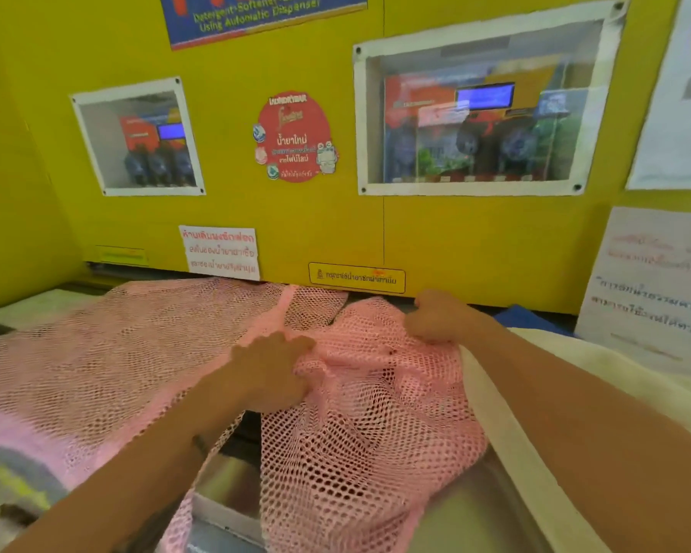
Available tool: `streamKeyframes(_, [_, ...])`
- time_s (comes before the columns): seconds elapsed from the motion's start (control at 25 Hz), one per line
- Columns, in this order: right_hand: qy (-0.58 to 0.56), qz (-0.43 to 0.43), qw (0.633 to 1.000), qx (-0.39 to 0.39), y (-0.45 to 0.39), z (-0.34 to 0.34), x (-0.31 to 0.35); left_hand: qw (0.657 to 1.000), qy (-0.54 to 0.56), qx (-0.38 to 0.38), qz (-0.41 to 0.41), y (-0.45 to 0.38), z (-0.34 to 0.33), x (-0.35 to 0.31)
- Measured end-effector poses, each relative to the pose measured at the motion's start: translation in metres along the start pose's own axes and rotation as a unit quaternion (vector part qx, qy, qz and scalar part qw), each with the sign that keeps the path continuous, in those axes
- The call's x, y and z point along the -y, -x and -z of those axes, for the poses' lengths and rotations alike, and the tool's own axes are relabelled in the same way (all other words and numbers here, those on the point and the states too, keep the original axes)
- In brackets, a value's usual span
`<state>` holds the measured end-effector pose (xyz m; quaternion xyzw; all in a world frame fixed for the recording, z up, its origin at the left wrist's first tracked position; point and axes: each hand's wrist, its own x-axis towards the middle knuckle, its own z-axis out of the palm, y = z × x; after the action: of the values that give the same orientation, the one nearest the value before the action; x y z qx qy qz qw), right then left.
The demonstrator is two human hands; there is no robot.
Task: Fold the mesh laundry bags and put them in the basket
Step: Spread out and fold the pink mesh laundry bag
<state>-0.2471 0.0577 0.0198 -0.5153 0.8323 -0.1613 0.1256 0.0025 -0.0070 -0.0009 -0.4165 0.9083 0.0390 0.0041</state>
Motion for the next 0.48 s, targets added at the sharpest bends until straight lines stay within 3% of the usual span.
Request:
streamKeyframes(0.12, [0.065, -0.018, 0.996, 0.064, 0.005, 0.002, 0.009, 0.987, 0.091, -0.08, -0.108, 0.0, 0.009, 0.002])
streamKeyframes(0.2, [0.068, -0.011, 0.997, 0.025, 0.003, 0.002, 0.014, 0.967, 0.127, -0.155, -0.159, 0.0, 0.023, 0.004])
streamKeyframes(0.32, [0.009, -0.019, 0.999, -0.04, -0.003, 0.018, 0.023, 0.919, 0.206, -0.256, -0.217, -0.005, 0.051, 0.017])
streamKeyframes(0.4, [-0.026, -0.017, 0.999, -0.023, -0.003, 0.033, 0.031, 0.907, 0.209, -0.286, -0.226, -0.012, 0.07, 0.037])
streamKeyframes(0.48, [-0.182, -0.032, 0.983, 0.016, 0.001, 0.046, 0.045, 0.915, 0.167, -0.295, -0.22, -0.021, 0.091, 0.065])
